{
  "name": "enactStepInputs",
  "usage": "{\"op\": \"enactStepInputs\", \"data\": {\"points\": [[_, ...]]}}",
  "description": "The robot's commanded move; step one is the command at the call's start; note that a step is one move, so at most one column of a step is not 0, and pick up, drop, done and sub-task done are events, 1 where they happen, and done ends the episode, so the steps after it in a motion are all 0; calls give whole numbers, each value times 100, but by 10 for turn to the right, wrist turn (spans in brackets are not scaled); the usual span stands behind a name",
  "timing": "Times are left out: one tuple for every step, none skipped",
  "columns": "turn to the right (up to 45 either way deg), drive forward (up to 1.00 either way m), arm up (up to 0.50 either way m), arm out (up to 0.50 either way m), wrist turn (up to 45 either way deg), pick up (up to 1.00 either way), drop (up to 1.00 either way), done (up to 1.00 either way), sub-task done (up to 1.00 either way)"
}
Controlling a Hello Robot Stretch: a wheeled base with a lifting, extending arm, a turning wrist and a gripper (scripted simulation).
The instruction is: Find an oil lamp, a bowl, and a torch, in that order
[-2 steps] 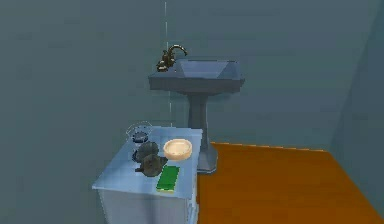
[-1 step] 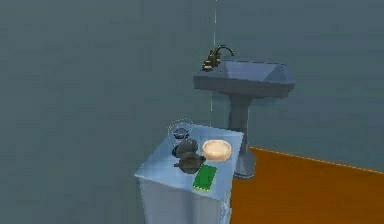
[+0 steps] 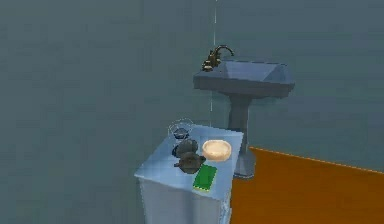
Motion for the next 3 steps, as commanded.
{"op": "enactStepInputs", "data": {"points": [[180, 0, 0, 0, 0, 0, 0, 0, 0], [0, 15, 0, 0, 0, 0, 0, 0, 0], [-120, 0, 0, 0, 0, 0, 0, 0, 0]]}}
